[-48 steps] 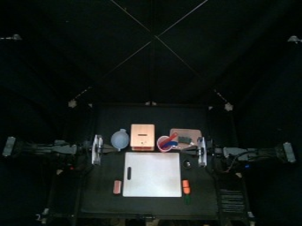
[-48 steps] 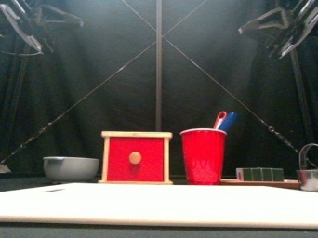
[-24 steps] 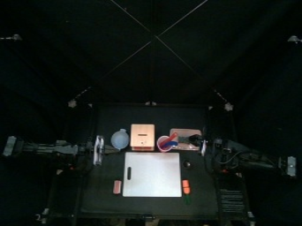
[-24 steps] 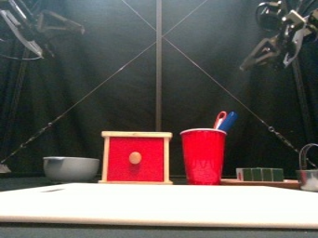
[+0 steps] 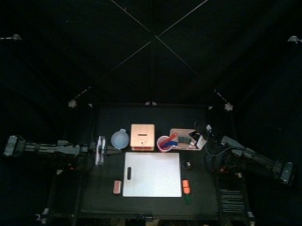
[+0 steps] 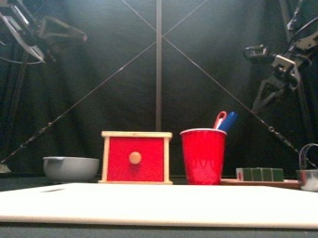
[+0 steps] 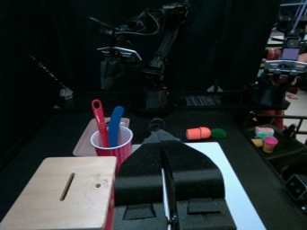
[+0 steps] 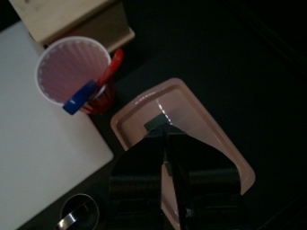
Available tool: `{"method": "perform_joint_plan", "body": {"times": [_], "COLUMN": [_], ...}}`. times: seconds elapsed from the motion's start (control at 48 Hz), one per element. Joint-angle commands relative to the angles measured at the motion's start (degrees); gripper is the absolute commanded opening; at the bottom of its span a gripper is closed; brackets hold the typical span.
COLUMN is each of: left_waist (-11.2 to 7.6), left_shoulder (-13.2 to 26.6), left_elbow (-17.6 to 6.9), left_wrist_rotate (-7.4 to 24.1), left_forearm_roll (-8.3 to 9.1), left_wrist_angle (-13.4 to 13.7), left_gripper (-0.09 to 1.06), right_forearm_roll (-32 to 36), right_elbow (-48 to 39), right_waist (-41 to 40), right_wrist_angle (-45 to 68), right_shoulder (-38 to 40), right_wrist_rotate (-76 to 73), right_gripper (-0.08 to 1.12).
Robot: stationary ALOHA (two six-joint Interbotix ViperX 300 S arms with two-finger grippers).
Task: Place sushi on board then cut the sushi with the knife then place the pieces on the plate
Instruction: Place the sushi on the board
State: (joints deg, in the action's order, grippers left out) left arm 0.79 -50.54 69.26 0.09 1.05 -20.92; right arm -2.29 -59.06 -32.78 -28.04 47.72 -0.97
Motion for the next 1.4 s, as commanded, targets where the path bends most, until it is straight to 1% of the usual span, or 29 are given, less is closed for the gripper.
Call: {"method": "perform_joint_plan", "body": {"times": [0.021,0.125,0.146,0.312,0.375,0.417,0.646,0.75,0.958,1.188,1.396], "left_waist": [0.18,0.18,0.18,0.18,0.18,0.18,0.18,0.18,0.18,0.18,0.18], "left_shoulder": [0.26,0.26,0.26,0.26,0.26,0.26,0.26,0.26,0.26,0.26,0.26], "left_elbow": [-0.79,-0.79,-0.70,-0.53,-0.35,-0.26,-0.26,-0.26,0.00,0.35,0.53], "left_wrist_rotate": [-0.18,-0.18,-0.18,-0.18,-0.18,-0.18,-0.26,-0.26,-0.26,-0.26,-0.26], "left_forearm_roll": [0.00,0.00,-0.09,0.00,0.00,-0.09,-0.09,-0.09,0.00,0.00,0.00], "left_wrist_angle": [-0.62,-0.62,-0.53,-0.53,-0.62,-0.62,-0.62,-0.62,-0.62,-0.62,-0.62], "left_gripper": [-0.03,-0.03,-0.03,-0.03,-0.03,-0.03,-0.03,-0.03,-0.03,-0.03,-0.03], "right_forearm_roll": [1.23,2.72,3.08,4.92,5.71,6.15,9.14,11.43,12.39,11.69,5.98], "right_elbow": [2.02,2.72,2.81,2.72,2.55,2.37,2.29,2.55,3.60,4.04,3.60], "right_waist": [1.05,2.02,2.29,2.37,2.37,2.37,2.29,1.93,0.53,-0.26,-2.81], "right_wrist_angle": [-0.09,-0.53,-0.62,-0.79,-0.88,-0.97,-3.34,-2.81,-1.85,0.44,2.20], "right_shoulder": [-3.16,-5.19,-5.54,-6.77,-7.12,-7.38,-11.87,-14.24,-19.25,-24.87,-26.72], "right_wrist_rotate": [0.26,0.18,0.18,0.26,0.26,0.26,0.79,0.79,0.97,2.20,7.21], "right_gripper": [0.45,0.61,0.67,0.99,1.06,1.07,0.99,0.99,0.99,0.98,0.98]}}
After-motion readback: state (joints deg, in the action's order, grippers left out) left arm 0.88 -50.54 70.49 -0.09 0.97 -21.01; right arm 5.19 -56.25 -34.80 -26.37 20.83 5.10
